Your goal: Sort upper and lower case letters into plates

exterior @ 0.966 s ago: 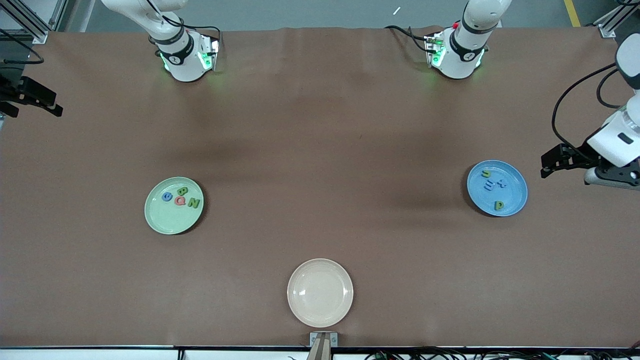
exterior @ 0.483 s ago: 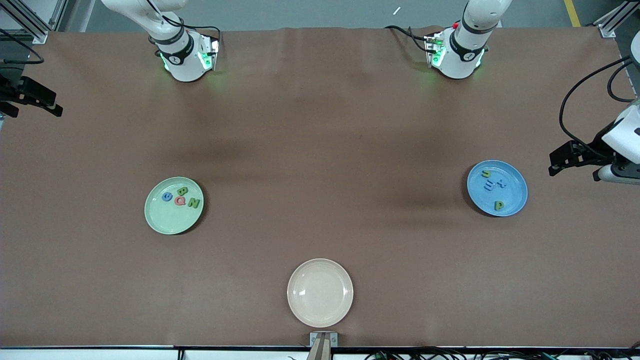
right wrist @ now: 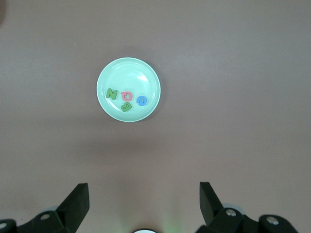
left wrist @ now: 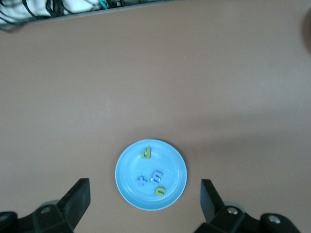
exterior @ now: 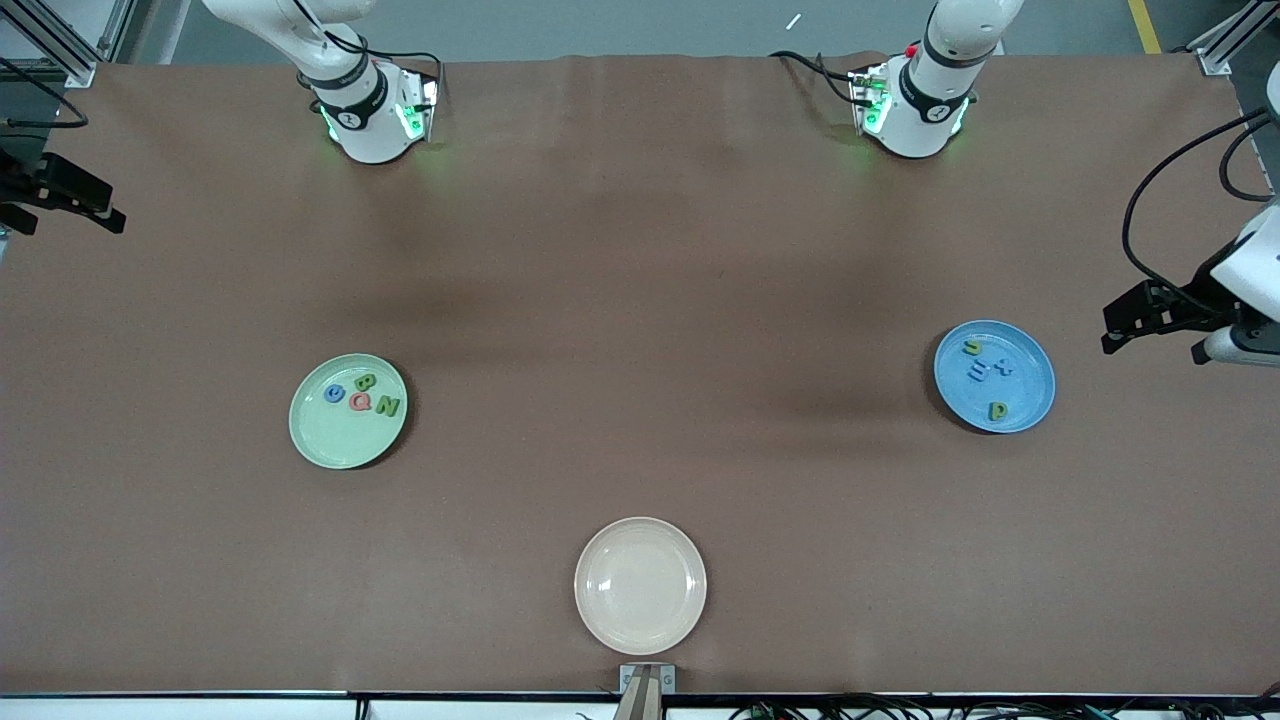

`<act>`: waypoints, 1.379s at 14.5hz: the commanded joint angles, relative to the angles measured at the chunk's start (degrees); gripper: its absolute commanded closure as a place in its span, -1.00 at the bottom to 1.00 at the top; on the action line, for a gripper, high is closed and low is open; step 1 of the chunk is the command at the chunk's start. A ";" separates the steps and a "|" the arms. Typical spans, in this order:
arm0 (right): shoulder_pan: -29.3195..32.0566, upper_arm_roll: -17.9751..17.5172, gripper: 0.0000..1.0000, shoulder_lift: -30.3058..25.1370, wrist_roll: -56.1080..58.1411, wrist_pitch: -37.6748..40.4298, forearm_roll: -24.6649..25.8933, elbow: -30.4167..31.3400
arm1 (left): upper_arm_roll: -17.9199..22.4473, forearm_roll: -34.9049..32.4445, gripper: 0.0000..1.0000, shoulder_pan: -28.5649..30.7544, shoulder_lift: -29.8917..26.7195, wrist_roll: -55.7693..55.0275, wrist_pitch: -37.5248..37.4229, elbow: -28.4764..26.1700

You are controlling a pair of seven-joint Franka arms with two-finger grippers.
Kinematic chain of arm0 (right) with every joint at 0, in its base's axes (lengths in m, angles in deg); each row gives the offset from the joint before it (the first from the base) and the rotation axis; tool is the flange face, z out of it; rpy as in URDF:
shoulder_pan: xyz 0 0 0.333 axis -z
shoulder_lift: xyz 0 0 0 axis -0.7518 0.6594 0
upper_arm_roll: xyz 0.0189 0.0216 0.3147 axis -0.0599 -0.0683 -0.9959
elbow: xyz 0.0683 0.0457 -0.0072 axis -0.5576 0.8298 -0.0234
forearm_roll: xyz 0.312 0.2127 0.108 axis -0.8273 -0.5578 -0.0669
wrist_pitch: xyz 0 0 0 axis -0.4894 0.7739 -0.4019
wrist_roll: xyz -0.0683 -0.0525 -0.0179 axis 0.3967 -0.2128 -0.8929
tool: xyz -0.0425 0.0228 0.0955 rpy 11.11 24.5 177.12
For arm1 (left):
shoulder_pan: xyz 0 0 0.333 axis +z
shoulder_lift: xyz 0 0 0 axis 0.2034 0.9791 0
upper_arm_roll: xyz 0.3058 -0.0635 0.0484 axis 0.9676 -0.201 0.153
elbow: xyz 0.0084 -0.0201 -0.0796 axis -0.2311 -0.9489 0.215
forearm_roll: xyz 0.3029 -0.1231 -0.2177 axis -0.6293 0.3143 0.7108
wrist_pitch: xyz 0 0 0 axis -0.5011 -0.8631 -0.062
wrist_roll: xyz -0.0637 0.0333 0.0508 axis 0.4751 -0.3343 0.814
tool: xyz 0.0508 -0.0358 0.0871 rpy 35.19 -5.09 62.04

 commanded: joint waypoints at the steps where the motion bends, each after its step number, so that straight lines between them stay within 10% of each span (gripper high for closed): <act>1: -0.39 -0.13 -1.00 -1.88 0.33 -0.89 0.82 2.17 | -0.23 1.06 -1.00 0.32 -1.56 -4.82 -1.32 2.61; 20: -0.74 -0.22 -1.00 -2.58 -2.05 -1.59 0.02 3.22 | 2.21 0.35 -1.00 -1.60 0.03 -8.27 -7.39 7.27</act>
